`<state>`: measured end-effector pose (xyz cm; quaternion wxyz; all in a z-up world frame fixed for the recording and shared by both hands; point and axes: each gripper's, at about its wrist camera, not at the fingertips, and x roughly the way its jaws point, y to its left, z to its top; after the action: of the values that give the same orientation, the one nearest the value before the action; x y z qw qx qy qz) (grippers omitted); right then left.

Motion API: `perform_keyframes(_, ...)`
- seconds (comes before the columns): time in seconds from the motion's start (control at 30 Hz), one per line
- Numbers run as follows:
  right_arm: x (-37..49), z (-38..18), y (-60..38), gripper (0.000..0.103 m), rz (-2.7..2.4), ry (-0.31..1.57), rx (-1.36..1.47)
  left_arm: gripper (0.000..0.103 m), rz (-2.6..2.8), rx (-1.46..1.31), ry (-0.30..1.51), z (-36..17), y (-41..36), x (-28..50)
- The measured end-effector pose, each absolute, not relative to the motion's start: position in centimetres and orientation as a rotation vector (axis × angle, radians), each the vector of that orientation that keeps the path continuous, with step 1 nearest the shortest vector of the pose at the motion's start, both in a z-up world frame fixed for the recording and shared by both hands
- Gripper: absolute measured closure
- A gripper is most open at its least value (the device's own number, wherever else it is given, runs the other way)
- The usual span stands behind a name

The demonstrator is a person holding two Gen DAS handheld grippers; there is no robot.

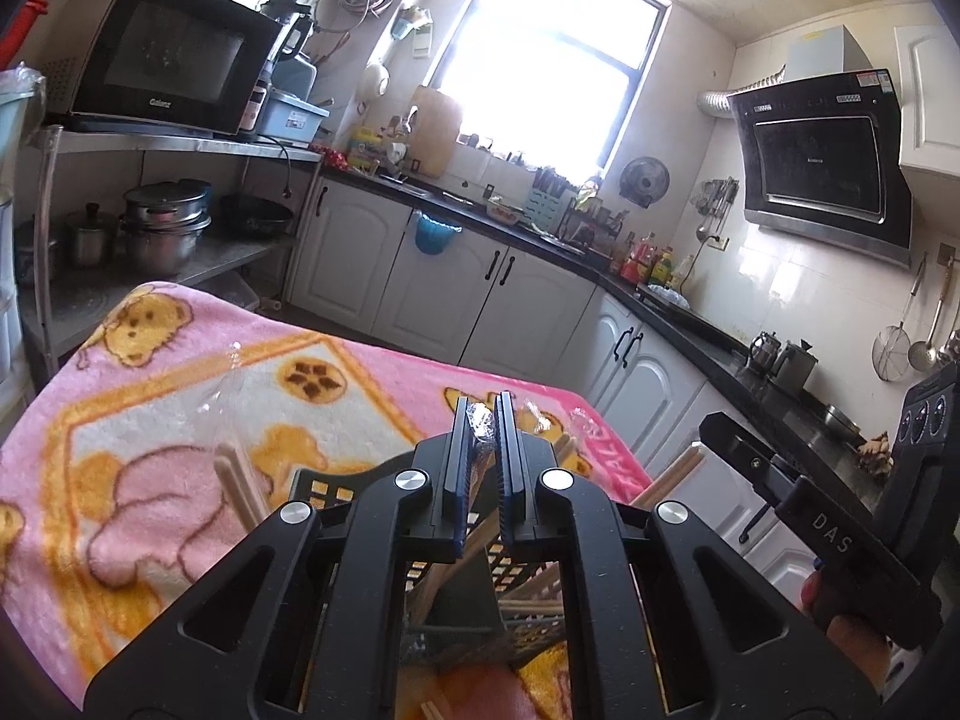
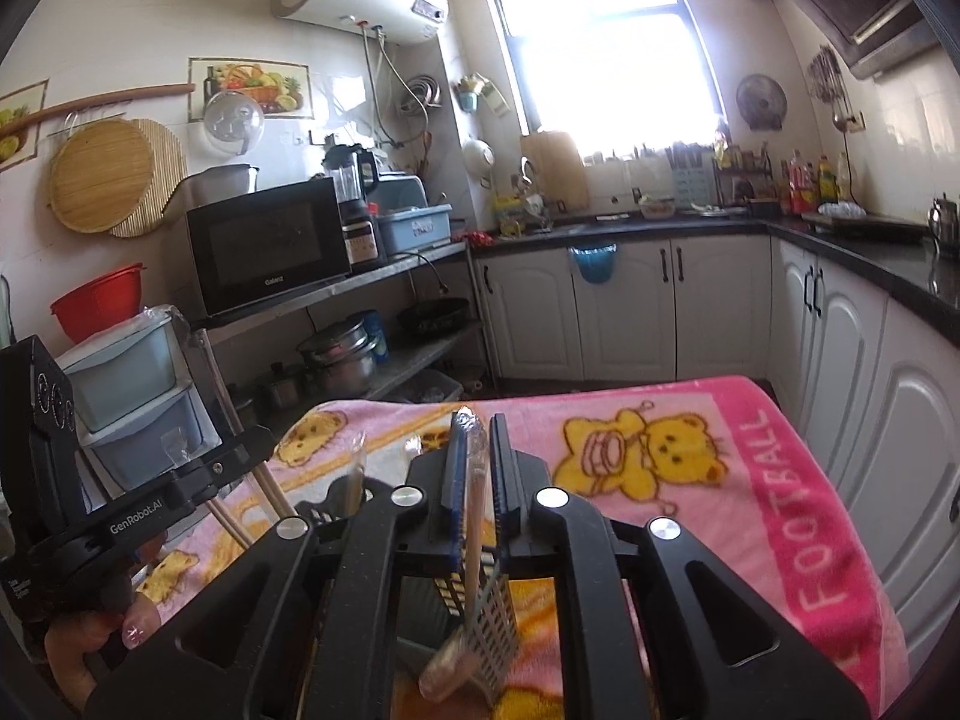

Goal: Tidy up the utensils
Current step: 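Lower the chopsticks into the caddy and open both tools, then withdraw both open tools from the caddy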

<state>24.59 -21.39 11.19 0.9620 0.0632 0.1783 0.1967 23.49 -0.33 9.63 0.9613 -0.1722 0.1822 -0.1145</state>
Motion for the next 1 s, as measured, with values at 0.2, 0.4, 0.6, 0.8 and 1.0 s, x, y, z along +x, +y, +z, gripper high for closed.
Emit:
perform_keyframes(0.2,23.7,11.1,-22.3,0.081,0.389,0.381,0.139,0.1,-0.225,-0.361,0.397,9.3,0.1,23.0)
perform_keyframes(0.4,22.8,10.9,-23.2,0.073,0.382,0.409,0.15,0.087,-0.225,-0.363,0.414,9.1,0.4,22.3)
perform_keyframes(0.6,21.7,10.8,-23.5,0.064,0.378,0.425,0.144,0.075,-0.244,-0.373,0.426,9.0,0.8,21.6)
perform_keyframes(0.8,20.9,10.5,-23.4,0.059,0.382,0.441,0.125,0.06,-0.246,-0.387,0.437,8.7,1.3,20.3)
perform_keyframes(1.0,20.0,10.3,-23.5,0.054,0.385,0.452,0.12,0.044,-0.254,-0.387,0.422,9.1,1.4,18.6)
